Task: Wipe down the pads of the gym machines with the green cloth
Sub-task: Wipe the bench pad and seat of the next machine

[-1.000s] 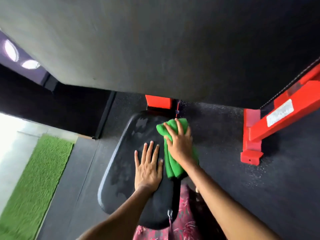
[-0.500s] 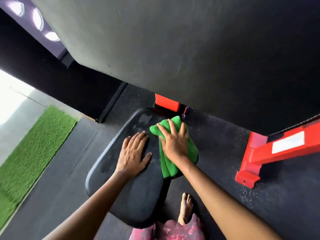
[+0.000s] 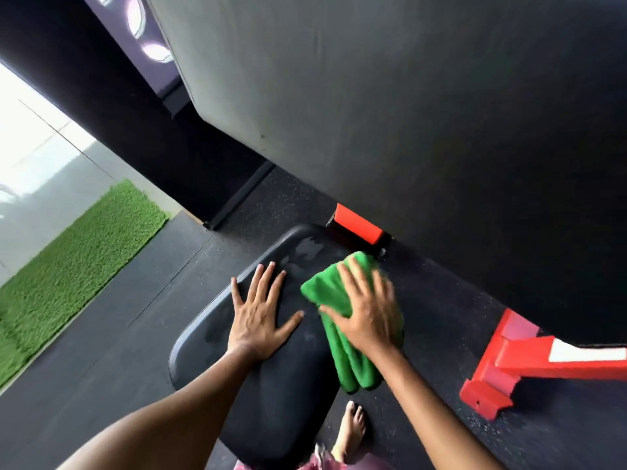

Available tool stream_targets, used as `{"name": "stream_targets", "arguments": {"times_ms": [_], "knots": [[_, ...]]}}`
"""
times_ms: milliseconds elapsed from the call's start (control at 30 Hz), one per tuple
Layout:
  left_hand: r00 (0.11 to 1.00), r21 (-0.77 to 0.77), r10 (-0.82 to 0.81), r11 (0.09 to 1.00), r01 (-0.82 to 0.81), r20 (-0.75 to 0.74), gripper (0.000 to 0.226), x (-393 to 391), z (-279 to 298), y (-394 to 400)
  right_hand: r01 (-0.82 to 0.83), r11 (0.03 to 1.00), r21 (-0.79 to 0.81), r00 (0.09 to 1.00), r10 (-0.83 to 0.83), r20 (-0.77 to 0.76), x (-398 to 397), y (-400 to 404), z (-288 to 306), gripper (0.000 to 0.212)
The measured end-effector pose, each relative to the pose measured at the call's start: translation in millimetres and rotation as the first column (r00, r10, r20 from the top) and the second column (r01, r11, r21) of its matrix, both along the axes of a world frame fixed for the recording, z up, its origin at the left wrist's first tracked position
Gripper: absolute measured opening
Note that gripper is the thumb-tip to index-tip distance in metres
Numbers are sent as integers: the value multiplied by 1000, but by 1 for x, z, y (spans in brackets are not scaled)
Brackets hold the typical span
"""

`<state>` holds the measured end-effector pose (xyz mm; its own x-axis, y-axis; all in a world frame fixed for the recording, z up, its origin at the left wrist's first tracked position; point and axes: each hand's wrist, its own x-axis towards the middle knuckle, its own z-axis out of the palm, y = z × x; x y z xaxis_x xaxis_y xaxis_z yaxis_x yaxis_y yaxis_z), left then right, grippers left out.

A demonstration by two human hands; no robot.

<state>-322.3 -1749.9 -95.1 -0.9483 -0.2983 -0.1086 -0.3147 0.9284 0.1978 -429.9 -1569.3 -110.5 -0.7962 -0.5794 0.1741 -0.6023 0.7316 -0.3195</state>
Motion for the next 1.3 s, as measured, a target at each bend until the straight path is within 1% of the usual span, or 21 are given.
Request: {"name": "stream_targets", "arguments": {"times_ms": [67, 133, 200, 233, 300, 400, 467, 500, 533, 600, 633, 667, 767, 833, 900, 967, 1000, 1067, 1167, 1233, 1300], "knots": [[1000, 5, 0, 1000, 0, -9, 81, 0, 0, -1, 114, 993, -5, 992, -113, 55, -23, -13, -2, 73], [1000, 17, 0, 1000, 1, -19, 79, 1, 0, -2, 151, 987, -50, 982, -145, 119, -35, -34, -1, 66], [1000, 36, 2, 999, -1, -27, 75, 0, 0, -2, 148, 988, -51, 983, -141, 118, -30, -46, 2, 63], [1000, 42, 3, 999, -1, -30, 73, 0, 0, -3, 124, 991, -59, 988, -117, 104, -20, -49, 4, 62], [999, 76, 4, 997, 0, -47, 70, 1, 0, -3, 10, 996, -85, 993, 0, 115, 19, -48, 7, 62], [993, 152, -17, 988, 34, -114, 75, 2, 0, -6, -97, 986, -135, 973, 123, 195, 74, -30, 13, 61], [991, 164, -16, 986, 38, -130, 78, 3, 1, -7, -169, 974, -154, 969, 193, 155, 63, -16, 8, 67], [993, 154, -13, 988, 32, -121, 79, 3, 0, -7, -170, 972, -160, 970, 193, 144, 48, -13, 3, 72], [994, 137, -7, 990, 22, -106, 81, 2, 0, -6, -128, 976, -176, 977, 154, 144, 30, -14, -1, 78], [998, 105, 3, 994, 4, -62, 89, 1, -1, -5, 61, 973, -224, 981, -17, 194, -6, -25, -5, 90], [999, 94, 1, 996, 3, -39, 94, 0, 0, -4, 155, 964, -217, 967, -103, 232, -20, -33, -5, 93], [1000, 87, 2, 996, 0, -24, 99, 1, 0, -4, 211, 957, -199, 953, -156, 261, -27, -42, -4, 92], [1000, 91, 2, 996, -2, -1, 103, 0, 0, -4, 224, 945, -238, 955, -164, 248, -23, -52, -4, 82], [1000, 101, 4, 995, -4, 2, 101, 0, 0, -4, 114, 951, -287, 972, -47, 229, 6, -45, -2, 77], [1000, 95, -4, 995, 4, 2, 101, 0, 0, -4, -25, 972, -232, 975, 75, 209, 35, -32, 4, 76], [1000, 93, -5, 996, 5, 2, 101, -1, -1, -5, -90, 993, -73, 992, 95, 82, 35, -22, 7, 73], [1000, 93, -2, 996, 2, 0, 100, 0, -1, -5, -67, 998, 2, 997, 67, 27, 26, -22, 8, 73], [1000, 89, -3, 996, 2, 10, 96, 0, -1, -4, 20, 998, 55, 1000, -21, 13, 2, -31, 7, 72], [999, 79, 0, 997, -3, 39, 93, 0, -1, -4, 112, 992, 58, 990, -117, 82, -33, -59, 3, 68], [998, 86, 1, 996, -6, 59, 95, 1, 0, -4, 137, 989, 55, 982, -143, 122, -48, -77, 1, 68], [998, 85, 4, 996, -9, 61, 96, 0, 1, -3, 145, 987, 64, 982, -151, 115, -48, -86, 1, 68]]}}
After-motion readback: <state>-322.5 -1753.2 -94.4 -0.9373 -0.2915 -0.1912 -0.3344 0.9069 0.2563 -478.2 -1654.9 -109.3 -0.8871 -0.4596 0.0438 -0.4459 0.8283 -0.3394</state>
